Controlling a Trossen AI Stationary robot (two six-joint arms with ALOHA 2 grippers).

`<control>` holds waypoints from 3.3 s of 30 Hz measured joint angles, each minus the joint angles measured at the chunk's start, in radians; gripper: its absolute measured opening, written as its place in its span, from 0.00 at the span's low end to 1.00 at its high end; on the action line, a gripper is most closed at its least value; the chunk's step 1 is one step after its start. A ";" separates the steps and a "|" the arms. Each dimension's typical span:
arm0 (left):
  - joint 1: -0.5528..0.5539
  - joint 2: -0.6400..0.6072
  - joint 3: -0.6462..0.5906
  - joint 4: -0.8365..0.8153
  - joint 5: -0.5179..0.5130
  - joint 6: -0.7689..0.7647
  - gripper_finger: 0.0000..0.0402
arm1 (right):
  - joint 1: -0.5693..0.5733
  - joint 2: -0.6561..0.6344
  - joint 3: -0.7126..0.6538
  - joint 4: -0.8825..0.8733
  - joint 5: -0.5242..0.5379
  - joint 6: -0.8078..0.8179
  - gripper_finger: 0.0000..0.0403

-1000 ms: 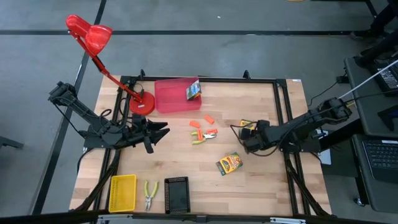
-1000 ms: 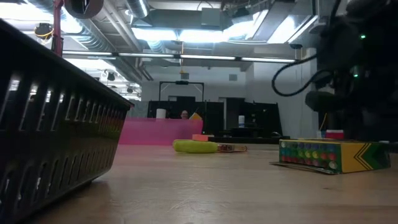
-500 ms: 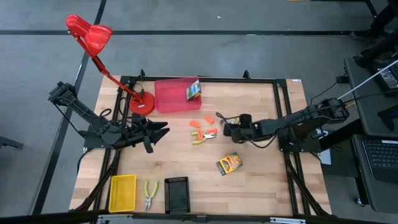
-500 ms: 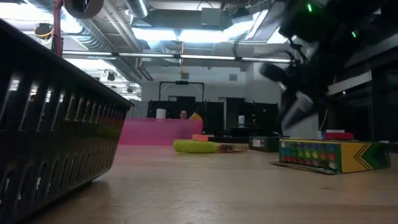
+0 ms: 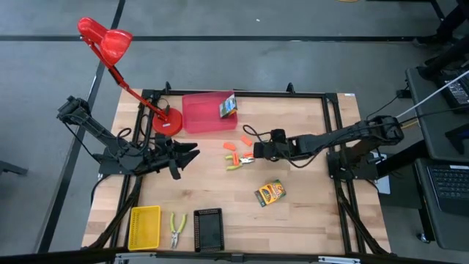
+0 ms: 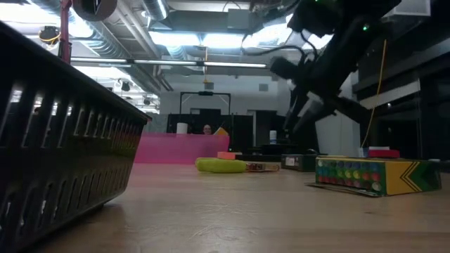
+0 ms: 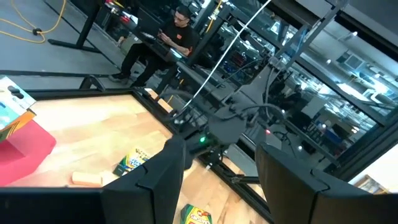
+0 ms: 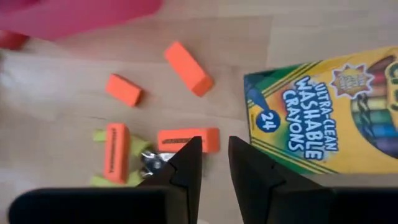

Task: Pick & Place School Supplies
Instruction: Put the crayon box into the red bin

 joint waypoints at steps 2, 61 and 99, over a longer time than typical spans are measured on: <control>0.000 0.000 0.000 0.000 0.000 -0.002 0.48 | -0.017 0.020 0.000 0.000 -0.028 -0.008 0.21; -0.004 0.000 0.000 0.011 0.047 -0.003 0.48 | -0.046 0.428 0.378 -0.076 -0.157 -0.213 0.21; -0.069 0.000 0.000 0.021 0.007 0.021 0.48 | -0.033 0.563 0.550 -0.368 -0.008 -0.391 0.21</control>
